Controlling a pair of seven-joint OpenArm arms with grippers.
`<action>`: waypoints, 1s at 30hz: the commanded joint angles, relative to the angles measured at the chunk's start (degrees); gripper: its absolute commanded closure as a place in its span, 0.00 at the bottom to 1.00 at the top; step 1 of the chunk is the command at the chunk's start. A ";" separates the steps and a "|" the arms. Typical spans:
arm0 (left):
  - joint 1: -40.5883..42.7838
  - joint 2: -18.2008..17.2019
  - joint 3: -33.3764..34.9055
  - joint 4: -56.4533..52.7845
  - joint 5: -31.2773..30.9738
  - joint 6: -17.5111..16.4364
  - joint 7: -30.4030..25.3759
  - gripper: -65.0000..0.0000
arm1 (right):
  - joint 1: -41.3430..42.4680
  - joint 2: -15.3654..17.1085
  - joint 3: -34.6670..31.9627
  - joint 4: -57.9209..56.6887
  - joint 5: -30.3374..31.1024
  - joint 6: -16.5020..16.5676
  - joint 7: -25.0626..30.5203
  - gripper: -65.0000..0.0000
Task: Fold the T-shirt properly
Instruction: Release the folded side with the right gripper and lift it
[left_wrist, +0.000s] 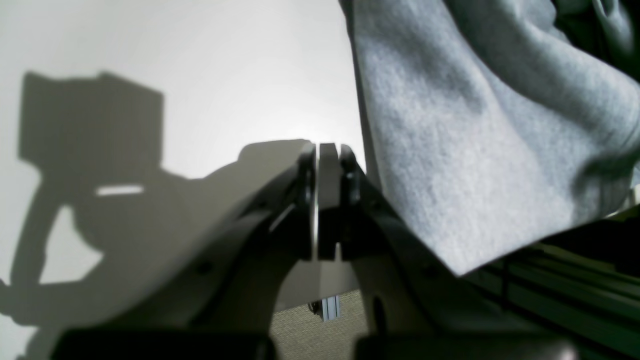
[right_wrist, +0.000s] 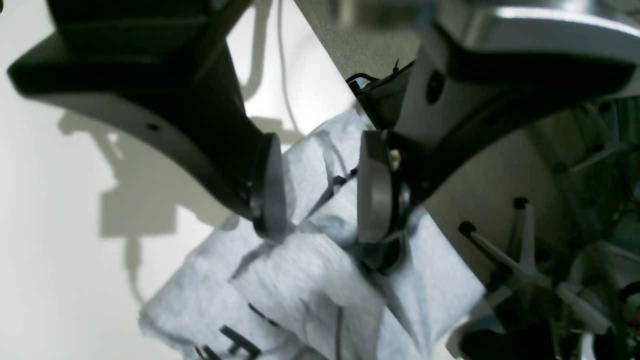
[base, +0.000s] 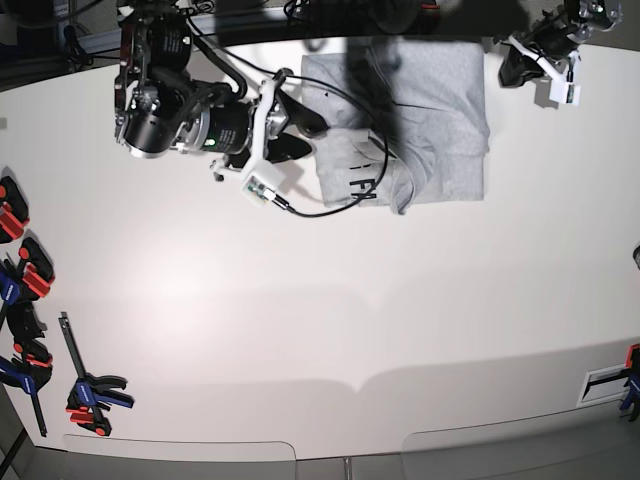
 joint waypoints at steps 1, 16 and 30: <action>0.33 -0.79 -0.46 0.83 -0.90 -0.24 -0.94 1.00 | 0.52 0.15 -0.39 0.98 1.27 0.73 1.44 0.65; 0.33 -0.79 -0.46 0.83 -0.90 -0.24 -0.94 1.00 | 0.50 -0.17 -24.28 0.98 -35.91 0.73 20.26 0.59; 0.31 -0.79 -0.46 0.83 -0.90 -0.24 -0.96 1.00 | 0.66 -0.20 -24.72 0.98 -42.95 -3.72 23.34 0.67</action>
